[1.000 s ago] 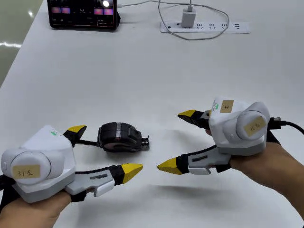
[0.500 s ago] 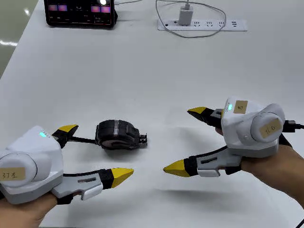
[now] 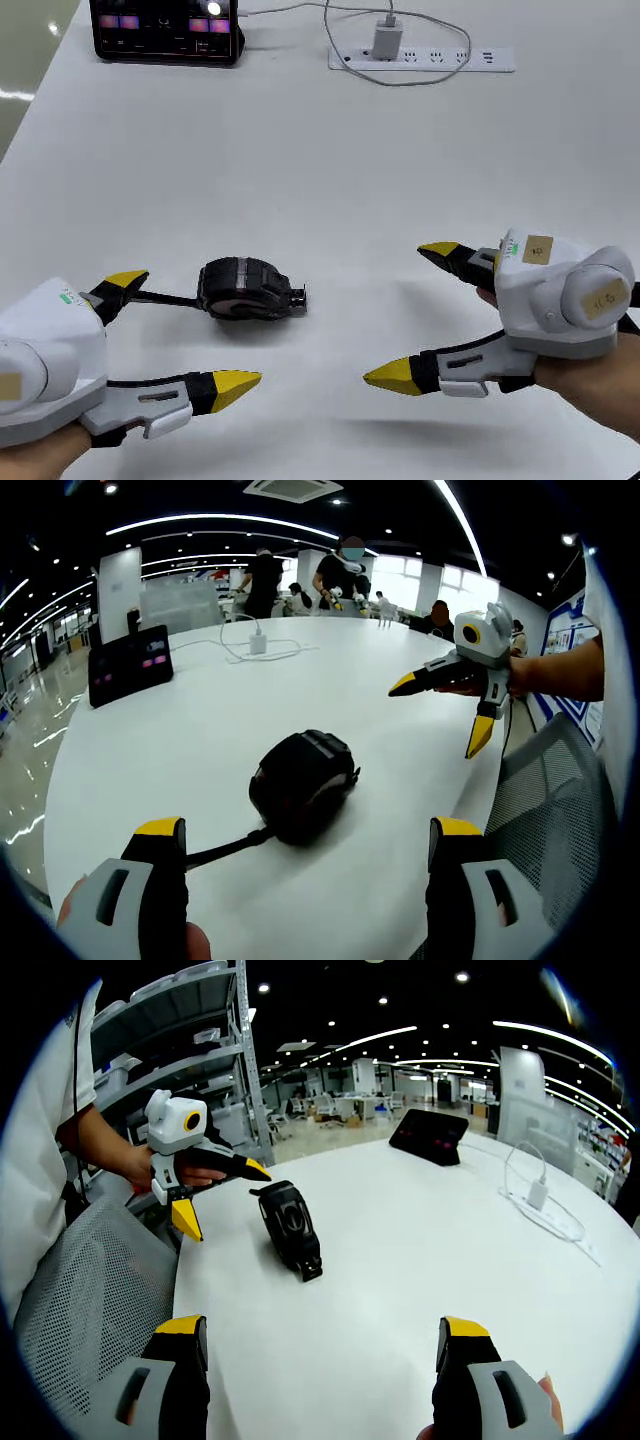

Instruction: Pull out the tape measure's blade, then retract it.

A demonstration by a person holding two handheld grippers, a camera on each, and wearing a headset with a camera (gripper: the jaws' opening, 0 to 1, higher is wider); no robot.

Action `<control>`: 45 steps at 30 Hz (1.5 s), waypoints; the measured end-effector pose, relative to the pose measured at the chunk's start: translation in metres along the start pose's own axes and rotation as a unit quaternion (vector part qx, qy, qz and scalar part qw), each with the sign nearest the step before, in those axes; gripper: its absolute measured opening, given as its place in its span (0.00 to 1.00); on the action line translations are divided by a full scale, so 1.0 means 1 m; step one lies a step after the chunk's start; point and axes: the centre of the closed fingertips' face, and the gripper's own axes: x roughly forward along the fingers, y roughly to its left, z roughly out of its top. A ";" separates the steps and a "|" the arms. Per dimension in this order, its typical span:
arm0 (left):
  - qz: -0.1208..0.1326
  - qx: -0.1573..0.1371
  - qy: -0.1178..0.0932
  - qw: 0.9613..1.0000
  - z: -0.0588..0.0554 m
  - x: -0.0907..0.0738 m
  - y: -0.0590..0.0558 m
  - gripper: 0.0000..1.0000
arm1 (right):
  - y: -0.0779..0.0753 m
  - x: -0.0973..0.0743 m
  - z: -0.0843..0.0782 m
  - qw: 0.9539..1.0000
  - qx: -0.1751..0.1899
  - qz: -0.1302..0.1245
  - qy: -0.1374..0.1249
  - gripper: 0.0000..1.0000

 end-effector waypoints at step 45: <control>-0.022 0.044 -0.002 0.999 -0.008 -0.027 0.001 0.99 | 0.001 -0.056 -0.028 0.999 0.026 -0.047 0.012 0.98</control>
